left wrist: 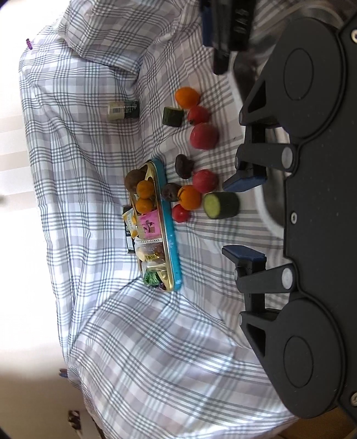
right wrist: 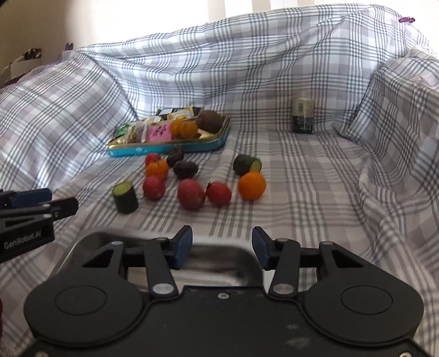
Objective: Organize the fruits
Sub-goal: 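Move the left tool to the cucumber slice while the right tool moves to the orange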
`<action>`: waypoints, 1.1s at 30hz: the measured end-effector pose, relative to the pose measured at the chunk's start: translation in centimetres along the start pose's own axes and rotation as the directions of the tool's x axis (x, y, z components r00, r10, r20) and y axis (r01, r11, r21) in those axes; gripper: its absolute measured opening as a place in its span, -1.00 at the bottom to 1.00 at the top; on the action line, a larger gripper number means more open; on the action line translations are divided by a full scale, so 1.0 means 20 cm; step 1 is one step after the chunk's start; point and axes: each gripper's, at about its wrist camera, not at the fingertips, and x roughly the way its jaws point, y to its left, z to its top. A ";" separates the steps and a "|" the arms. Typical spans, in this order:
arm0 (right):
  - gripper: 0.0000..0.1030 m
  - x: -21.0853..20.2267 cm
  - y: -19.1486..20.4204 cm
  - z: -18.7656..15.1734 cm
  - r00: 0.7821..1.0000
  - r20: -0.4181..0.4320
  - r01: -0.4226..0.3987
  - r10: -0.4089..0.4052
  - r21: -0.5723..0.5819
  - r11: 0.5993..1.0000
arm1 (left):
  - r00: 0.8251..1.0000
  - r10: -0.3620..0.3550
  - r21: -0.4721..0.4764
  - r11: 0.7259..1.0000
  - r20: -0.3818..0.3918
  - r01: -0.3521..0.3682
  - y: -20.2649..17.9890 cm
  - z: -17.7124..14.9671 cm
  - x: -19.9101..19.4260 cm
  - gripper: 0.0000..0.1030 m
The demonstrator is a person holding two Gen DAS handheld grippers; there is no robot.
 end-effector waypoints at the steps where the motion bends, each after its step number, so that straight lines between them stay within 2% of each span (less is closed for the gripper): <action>1: -0.05 0.02 -0.02 0.02 1.000 0.009 0.005 -0.005 -0.006 1.000 | 1.000 -0.003 0.006 1.000 -0.005 0.003 0.00 0.00 0.03 -0.01; 6: -0.05 0.13 -0.09 0.09 0.999 0.027 0.029 -0.028 -0.039 0.999 | 0.998 -0.014 0.052 0.998 -0.066 0.018 -0.02 0.00 0.18 -0.01; 10: -0.05 0.20 -0.13 0.13 0.999 0.027 0.048 -0.046 -0.070 0.996 | 0.994 -0.051 0.012 0.999 -0.099 0.052 0.01 0.04 0.25 -0.01; 13: -0.05 0.26 -0.15 0.15 0.998 0.023 0.055 -0.053 -0.089 0.995 | 0.993 -0.069 -0.009 0.998 -0.096 0.069 0.02 0.07 0.28 -0.01; 20: -0.05 0.33 -0.17 0.17 0.999 0.015 0.035 -0.033 -0.092 0.995 | 0.990 -0.111 0.005 0.994 -0.086 0.112 0.02 0.03 0.32 -0.01; 33: -0.05 0.44 -0.11 0.20 0.999 0.034 0.035 -0.031 -0.121 0.992 | 0.990 -0.085 0.028 0.996 -0.111 0.088 -0.01 0.00 0.39 -0.01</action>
